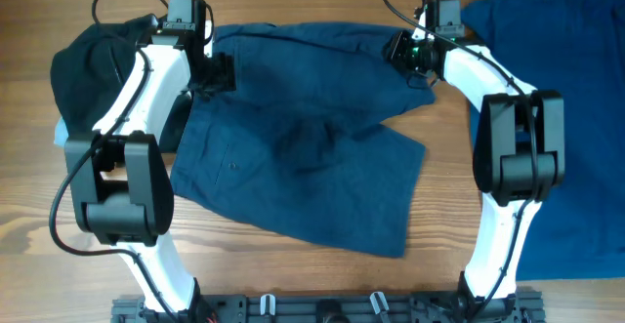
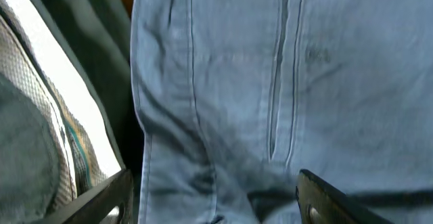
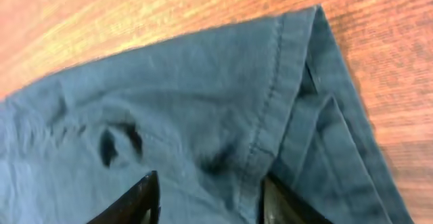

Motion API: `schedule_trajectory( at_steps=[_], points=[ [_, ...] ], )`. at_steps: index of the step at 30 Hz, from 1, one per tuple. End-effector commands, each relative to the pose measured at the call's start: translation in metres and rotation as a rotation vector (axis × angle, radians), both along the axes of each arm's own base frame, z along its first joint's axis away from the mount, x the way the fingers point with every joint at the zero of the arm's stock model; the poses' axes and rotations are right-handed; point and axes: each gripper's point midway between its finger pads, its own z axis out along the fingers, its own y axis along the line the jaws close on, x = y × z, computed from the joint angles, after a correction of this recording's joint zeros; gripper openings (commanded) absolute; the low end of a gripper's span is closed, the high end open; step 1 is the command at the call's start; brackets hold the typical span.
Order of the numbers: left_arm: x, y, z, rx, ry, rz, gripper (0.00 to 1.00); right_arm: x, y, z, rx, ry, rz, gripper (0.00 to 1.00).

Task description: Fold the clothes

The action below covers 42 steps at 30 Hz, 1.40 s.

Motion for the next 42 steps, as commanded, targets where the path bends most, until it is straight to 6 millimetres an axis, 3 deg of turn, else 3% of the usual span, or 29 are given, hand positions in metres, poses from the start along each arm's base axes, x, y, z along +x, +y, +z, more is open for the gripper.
schedule_trajectory(
  at_steps=[1,4,6,8,12,15,17,18,20,21,22,24,29,33,38,40,42],
  points=[
    [-0.003,-0.001,0.021,0.001,-0.028,-0.005,0.75,-0.003,0.007,-0.021,0.046,0.04,-0.015,0.36],
    [-0.004,-0.001,0.038,-0.002,-0.061,-0.005,0.74,-0.003,0.01,-0.018,0.066,0.038,-0.002,0.15],
    [-0.004,-0.001,0.054,-0.005,-0.098,-0.005,0.75,0.001,0.008,-0.001,0.091,0.007,0.002,0.04],
    [-0.004,-0.001,0.07,-0.007,-0.135,-0.005,0.77,0.007,0.005,0.024,0.12,-0.044,0.011,0.04],
    [-0.008,-0.001,0.101,-0.013,-0.209,-0.005,0.81,0.029,-0.015,0.105,0.172,-0.256,0.011,0.04],
    [-0.012,-0.003,0.116,-0.027,-0.236,-0.011,0.82,0.048,-0.027,0.137,0.155,-0.403,-0.008,0.05],
    [-0.015,-0.006,0.12,-0.046,-0.239,-0.019,0.82,0.06,-0.038,0.142,0.114,-0.456,-0.06,0.06],
    [-0.017,-0.008,0.122,-0.054,-0.239,-0.022,0.82,0.064,-0.044,0.143,0.084,-0.477,-0.092,0.1],
    [-0.022,-0.008,0.121,-0.055,-0.222,-0.023,0.82,0.072,-0.063,0.141,0.006,-0.499,-0.181,0.31],
    [-0.026,-0.007,0.12,-0.054,-0.206,-0.023,0.83,0.073,-0.072,0.139,-0.027,-0.5,-0.219,0.59],
    [-0.029,-0.007,0.118,-0.053,-0.19,-0.022,0.85,0.074,-0.077,0.137,-0.045,-0.497,-0.234,0.77],
    [-0.035,-0.007,0.115,-0.051,-0.162,-0.022,0.87,0.07,-0.08,0.131,-0.076,-0.476,-0.21,0.84],
    [-0.047,-0.006,0.114,-0.048,-0.125,-0.021,0.89,0.036,-0.093,0.128,-0.07,-0.333,-0.145,0.86],
    [-0.052,-0.005,0.139,-0.053,-0.191,-0.022,0.91,-0.004,-0.091,0.176,-0.014,-0.311,-0.05,0.88],
    [-0.085,-0.003,0.183,-0.061,-0.262,-0.015,0.99,-0.081,-0.086,0.233,-0.038,-0.237,-0.024,0.89],
    [-0.1,0.0,0.189,-0.083,-0.253,0.046,1.0,-0.112,-0.078,0.241,-0.032,-0.177,-0.013,0.89],
    [-0.115,0.004,0.186,-0.106,-0.203,0.123,1.0,-0.152,-0.067,0.234,-0.026,-0.051,0.006,0.9]
  ],
)
